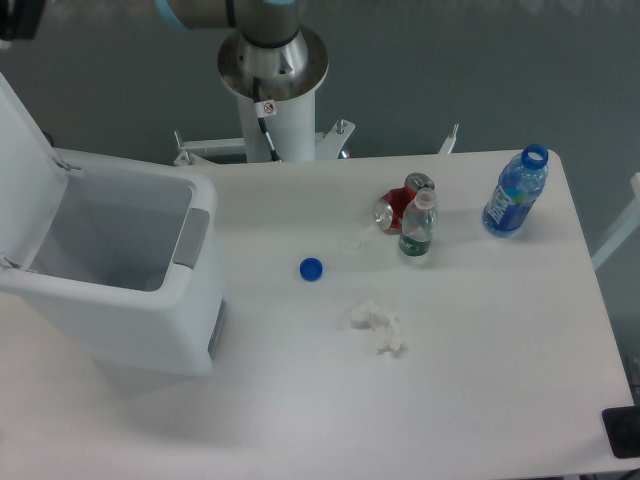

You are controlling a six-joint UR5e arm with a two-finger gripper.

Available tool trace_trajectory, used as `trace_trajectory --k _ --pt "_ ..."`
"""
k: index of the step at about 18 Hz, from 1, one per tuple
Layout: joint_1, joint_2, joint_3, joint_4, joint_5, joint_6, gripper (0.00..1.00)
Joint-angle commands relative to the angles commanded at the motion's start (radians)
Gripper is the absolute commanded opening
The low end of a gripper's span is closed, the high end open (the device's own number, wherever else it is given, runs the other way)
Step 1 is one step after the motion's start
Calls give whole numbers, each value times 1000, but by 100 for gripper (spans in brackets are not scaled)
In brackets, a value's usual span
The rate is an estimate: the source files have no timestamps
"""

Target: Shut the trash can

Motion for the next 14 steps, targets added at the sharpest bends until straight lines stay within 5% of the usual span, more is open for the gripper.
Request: trace_trajectory --k 14 --pt "-107 -75 5 34 2 3 100"
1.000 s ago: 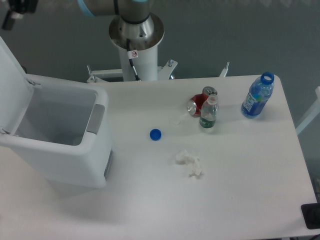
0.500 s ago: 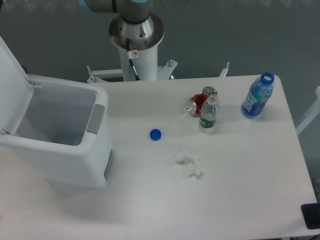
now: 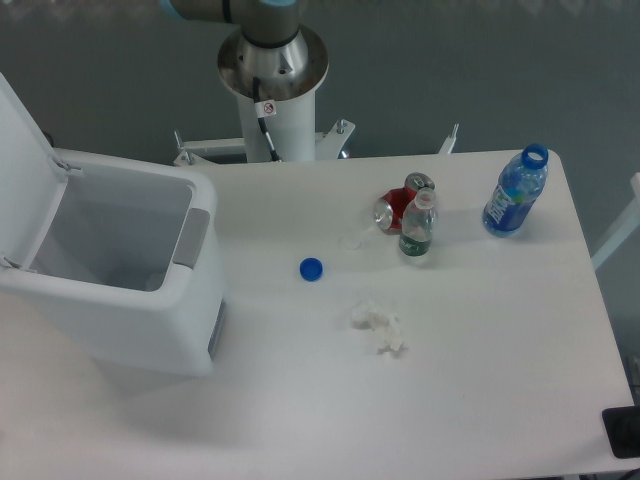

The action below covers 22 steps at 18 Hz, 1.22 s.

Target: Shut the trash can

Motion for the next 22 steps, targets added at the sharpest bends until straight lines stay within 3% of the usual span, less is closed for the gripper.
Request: trace_trajectory --k 10,19,22 --pt "-8 -43 2 0 32 2 100" --pt "-2 -42 -8 -2 153 3 100" --pt "34 -35 -5 -2 153 5 100"
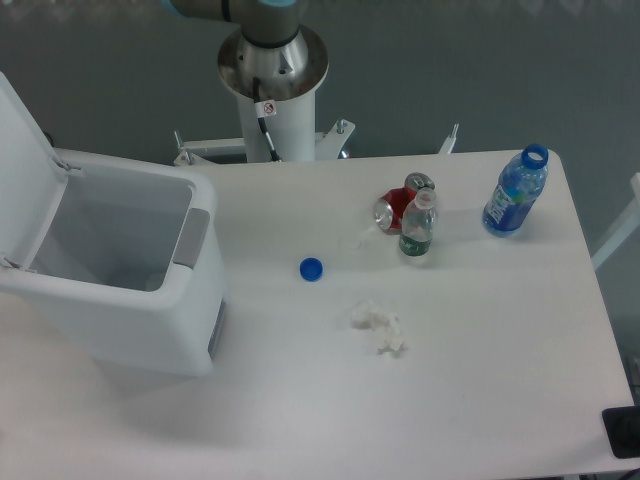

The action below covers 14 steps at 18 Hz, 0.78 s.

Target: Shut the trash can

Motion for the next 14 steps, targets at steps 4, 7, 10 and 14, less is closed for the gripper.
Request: trace_trajectory --k 4,7,10,14 --pt "44 11 -3 -2 6 9 100" --pt "84 14 -6 -2 17 9 100" --pt "106 11 -11 0 54 12 100" --pt "130 8 -31 -2 81 67 100"
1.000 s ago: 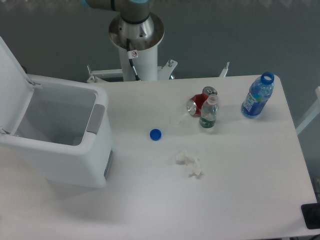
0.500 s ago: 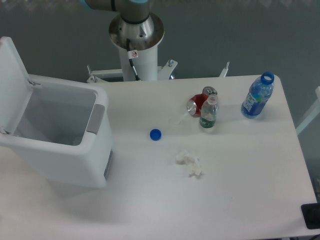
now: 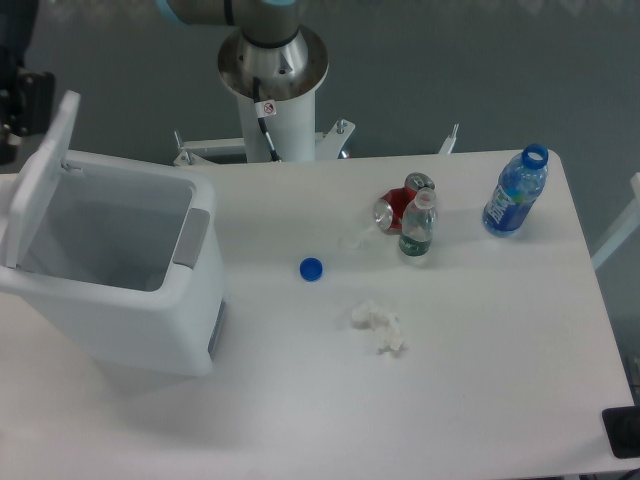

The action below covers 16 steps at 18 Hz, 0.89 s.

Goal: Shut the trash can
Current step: 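Push the upright lid forward over the trash can opening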

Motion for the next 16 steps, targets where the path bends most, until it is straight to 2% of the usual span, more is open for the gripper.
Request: trace_trajectory --k 5,10,16 --pt "48 3 -37 2 2 28 100" --pt "87 5 -45 0 3 63 100" --pt "112 3 -74 -2 5 98 100"
